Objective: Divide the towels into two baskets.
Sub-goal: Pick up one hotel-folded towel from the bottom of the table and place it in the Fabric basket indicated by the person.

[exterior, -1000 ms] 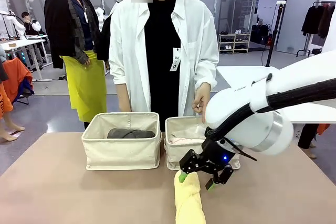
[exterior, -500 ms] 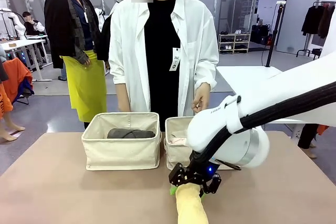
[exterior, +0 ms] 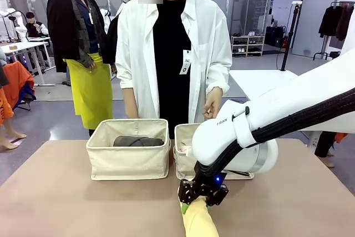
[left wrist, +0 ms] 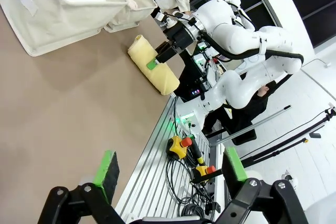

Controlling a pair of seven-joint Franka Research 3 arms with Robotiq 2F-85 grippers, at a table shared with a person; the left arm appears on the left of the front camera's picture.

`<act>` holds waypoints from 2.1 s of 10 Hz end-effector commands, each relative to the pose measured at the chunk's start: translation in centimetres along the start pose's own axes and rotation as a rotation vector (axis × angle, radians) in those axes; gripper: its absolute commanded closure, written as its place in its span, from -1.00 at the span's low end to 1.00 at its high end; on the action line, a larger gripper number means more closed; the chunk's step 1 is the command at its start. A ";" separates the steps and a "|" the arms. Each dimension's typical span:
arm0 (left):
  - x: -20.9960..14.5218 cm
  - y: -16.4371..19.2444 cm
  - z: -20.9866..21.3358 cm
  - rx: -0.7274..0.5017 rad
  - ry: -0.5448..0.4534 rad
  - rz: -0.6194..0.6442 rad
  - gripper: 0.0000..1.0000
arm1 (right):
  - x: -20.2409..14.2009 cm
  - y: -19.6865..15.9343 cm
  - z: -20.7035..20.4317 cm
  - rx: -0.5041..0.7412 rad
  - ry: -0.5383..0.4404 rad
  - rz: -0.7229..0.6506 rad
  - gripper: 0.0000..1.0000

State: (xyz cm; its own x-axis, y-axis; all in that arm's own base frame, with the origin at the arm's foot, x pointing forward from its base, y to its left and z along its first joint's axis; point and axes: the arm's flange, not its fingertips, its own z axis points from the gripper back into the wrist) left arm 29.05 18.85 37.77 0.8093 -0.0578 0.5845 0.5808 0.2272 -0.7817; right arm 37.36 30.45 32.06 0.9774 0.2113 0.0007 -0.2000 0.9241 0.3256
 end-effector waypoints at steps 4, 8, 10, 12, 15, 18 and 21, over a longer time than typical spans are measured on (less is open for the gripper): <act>0.0 -0.4 0.2 -0.001 -0.009 -0.003 -1.00 | -0.1 1.1 0.9 -0.056 -0.033 -0.026 1.00; 0.0 -0.4 0.2 -0.001 -0.009 -0.003 -1.00 | -1.2 3.4 8.5 -0.110 -0.014 0.270 1.00; 0.0 -0.4 0.2 -0.001 -0.009 -0.003 -1.00 | -1.7 4.2 11.8 -0.145 0.100 0.561 1.00; 0.0 -0.4 0.2 -0.001 -0.009 -0.003 -1.00 | -2.4 3.9 14.7 -0.217 0.238 0.910 1.00; 0.0 -0.4 0.2 -0.001 -0.009 -0.003 -1.00 | -5.4 3.0 19.5 -0.211 0.287 1.319 1.00; 0.0 -0.4 0.2 -0.001 -0.009 -0.003 -1.00 | -5.0 3.6 19.7 -0.227 0.293 1.274 1.00; 0.0 -0.4 0.2 -0.001 -0.009 -0.003 -1.00 | -5.0 3.6 19.7 -0.227 0.293 1.274 1.00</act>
State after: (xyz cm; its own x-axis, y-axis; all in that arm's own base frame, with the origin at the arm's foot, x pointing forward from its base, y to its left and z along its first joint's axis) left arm 29.04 18.85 37.80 0.8089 -0.0578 0.5850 0.5812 0.2278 -0.7812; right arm 33.20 25.60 51.03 0.0303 0.9995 -0.0053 -0.9955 0.0306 0.0898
